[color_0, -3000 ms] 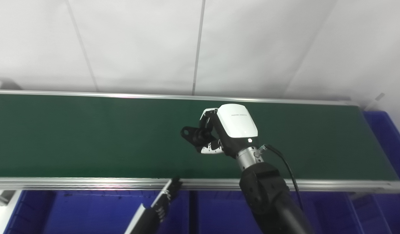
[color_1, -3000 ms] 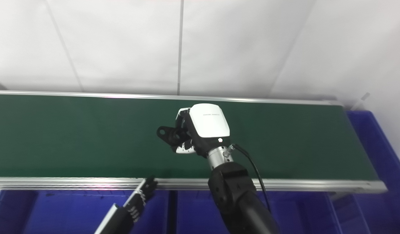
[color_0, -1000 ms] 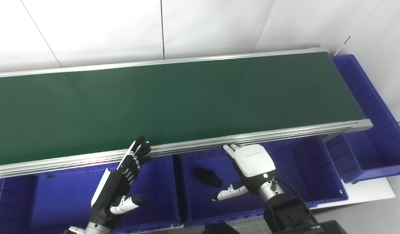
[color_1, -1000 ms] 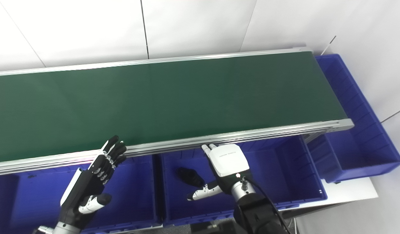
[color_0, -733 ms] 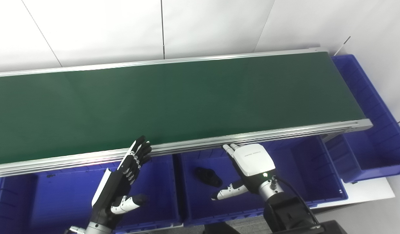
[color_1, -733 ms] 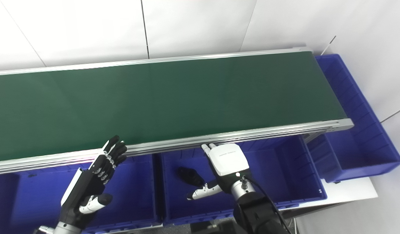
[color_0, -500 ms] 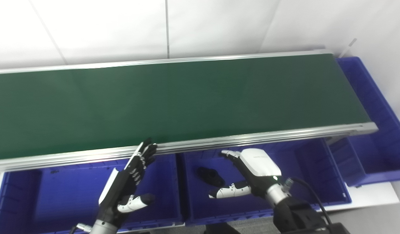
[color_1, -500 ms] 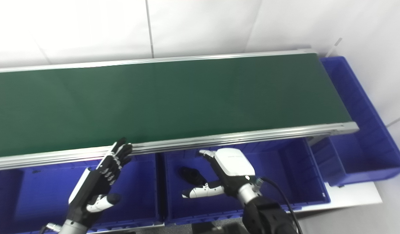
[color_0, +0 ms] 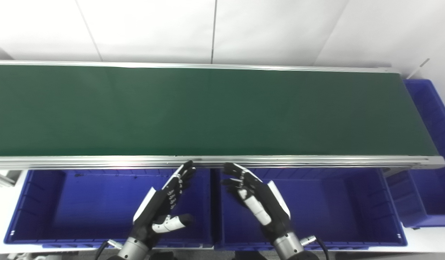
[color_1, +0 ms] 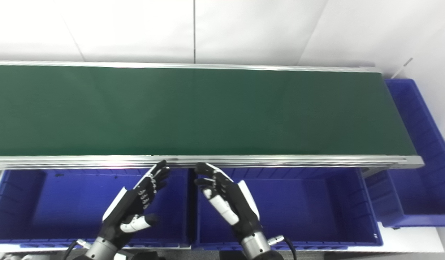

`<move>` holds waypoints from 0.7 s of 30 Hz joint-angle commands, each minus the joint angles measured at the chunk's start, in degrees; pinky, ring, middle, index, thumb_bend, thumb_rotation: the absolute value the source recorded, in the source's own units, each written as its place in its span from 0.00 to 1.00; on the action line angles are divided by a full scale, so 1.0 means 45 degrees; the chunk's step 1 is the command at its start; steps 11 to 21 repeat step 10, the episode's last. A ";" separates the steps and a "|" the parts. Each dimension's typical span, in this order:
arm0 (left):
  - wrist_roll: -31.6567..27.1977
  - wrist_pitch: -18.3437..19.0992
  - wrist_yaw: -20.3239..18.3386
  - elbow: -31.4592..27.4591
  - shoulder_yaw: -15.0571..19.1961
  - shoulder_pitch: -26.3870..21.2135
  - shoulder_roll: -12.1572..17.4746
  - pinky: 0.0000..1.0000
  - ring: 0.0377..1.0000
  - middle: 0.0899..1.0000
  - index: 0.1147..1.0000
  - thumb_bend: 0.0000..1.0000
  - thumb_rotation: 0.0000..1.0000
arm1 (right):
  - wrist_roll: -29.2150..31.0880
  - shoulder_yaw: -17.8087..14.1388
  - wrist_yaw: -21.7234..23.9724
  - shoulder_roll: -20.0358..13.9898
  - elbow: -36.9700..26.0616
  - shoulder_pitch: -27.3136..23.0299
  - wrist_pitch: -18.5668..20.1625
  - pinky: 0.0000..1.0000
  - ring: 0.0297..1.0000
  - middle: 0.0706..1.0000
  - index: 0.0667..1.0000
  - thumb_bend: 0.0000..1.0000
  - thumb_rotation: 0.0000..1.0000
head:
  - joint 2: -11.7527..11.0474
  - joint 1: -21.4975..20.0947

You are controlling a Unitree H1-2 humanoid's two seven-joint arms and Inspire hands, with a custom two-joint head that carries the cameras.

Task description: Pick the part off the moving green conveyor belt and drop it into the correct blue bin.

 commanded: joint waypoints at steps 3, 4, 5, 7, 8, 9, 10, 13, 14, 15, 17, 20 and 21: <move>0.0345 -0.1936 0.0082 -0.0182 -0.0265 0.0140 -0.0372 0.95 0.97 0.96 0.95 0.87 0.60 | 0.0324 -0.0014 -0.1029 -0.0786 0.0823 -0.0197 -0.3769 0.72 0.77 0.83 0.83 0.82 0.91 | -0.0284 0.0065; 0.0341 -0.2052 0.0071 -0.0065 -0.0271 0.0136 -0.0363 0.96 0.97 0.96 0.95 0.87 0.59 | 0.0302 0.0131 -0.1122 -0.0917 0.0972 -0.0242 -0.3772 0.73 0.78 0.85 0.83 0.82 0.90 | -0.0403 0.0070; 0.0333 -0.2179 0.0054 0.0052 -0.0276 0.0131 -0.0358 0.96 0.97 0.96 0.95 0.87 0.59 | 0.0227 0.0302 -0.1290 -0.1062 0.1115 -0.0294 -0.3776 0.73 0.78 0.85 0.83 0.82 0.90 | -0.0531 0.0073; 0.0339 -0.2494 0.0038 0.0320 -0.0278 0.0127 -0.0358 0.97 0.97 0.96 0.95 0.88 0.59 | 0.0070 0.0742 -0.1755 -0.1391 0.1350 -0.0396 -0.3780 0.73 0.78 0.85 0.83 0.83 0.90 | -0.0780 0.0098; 0.0312 -0.2702 0.0004 0.0487 -0.0279 0.0120 -0.0359 0.97 0.97 0.96 0.95 0.88 0.58 | -0.0028 0.1000 -0.2056 -0.1568 0.1454 -0.0441 -0.3781 0.72 0.78 0.85 0.83 0.83 0.90 | -0.1079 0.0144; 0.0312 -0.2864 -0.0017 0.0615 -0.0275 0.0109 -0.0363 0.97 0.97 0.96 0.95 0.87 0.58 | -0.0101 0.1243 -0.2333 -0.1731 0.1521 -0.0482 -0.3781 0.72 0.78 0.85 0.83 0.83 0.90 | -0.1079 0.0144; 0.0305 -0.2996 -0.0040 0.0737 -0.0270 0.0098 -0.0365 0.97 0.97 0.95 0.95 0.87 0.58 | -0.0179 0.1485 -0.2619 -0.1890 0.1584 -0.0520 -0.3781 0.72 0.78 0.85 0.83 0.83 0.91 | -0.1238 0.0169; 0.0305 -0.2996 -0.0040 0.0737 -0.0270 0.0098 -0.0365 0.97 0.97 0.95 0.95 0.87 0.58 | -0.0179 0.1485 -0.2619 -0.1890 0.1584 -0.0520 -0.3781 0.72 0.78 0.85 0.83 0.83 0.91 | -0.1238 0.0169; 0.0305 -0.2996 -0.0040 0.0737 -0.0270 0.0098 -0.0365 0.97 0.97 0.95 0.95 0.87 0.58 | -0.0179 0.1485 -0.2619 -0.1890 0.1584 -0.0520 -0.3781 0.72 0.78 0.85 0.83 0.83 0.91 | -0.1238 0.0169; 0.0305 -0.2996 -0.0040 0.0737 -0.0270 0.0098 -0.0365 0.97 0.97 0.95 0.95 0.87 0.58 | -0.0179 0.1485 -0.2619 -0.1890 0.1584 -0.0520 -0.3781 0.72 0.78 0.85 0.83 0.83 0.91 | -0.1238 0.0169; 0.0305 -0.2996 -0.0040 0.0737 -0.0270 0.0098 -0.0365 0.97 0.97 0.95 0.95 0.87 0.58 | -0.0179 0.1485 -0.2619 -0.1890 0.1584 -0.0520 -0.3781 0.72 0.78 0.85 0.83 0.83 0.91 | -0.1238 0.0169; 0.0305 -0.2996 -0.0040 0.0737 -0.0270 0.0098 -0.0365 0.97 0.97 0.95 0.95 0.87 0.58 | -0.0179 0.1485 -0.2619 -0.1890 0.1584 -0.0520 -0.3781 0.72 0.78 0.85 0.83 0.83 0.91 | -0.1238 0.0169; 0.0305 -0.2996 -0.0040 0.0737 -0.0270 0.0098 -0.0365 0.97 0.97 0.95 0.95 0.87 0.58 | -0.0179 0.1485 -0.2619 -0.1890 0.1584 -0.0520 -0.3781 0.72 0.78 0.85 0.83 0.83 0.91 | -0.1238 0.0169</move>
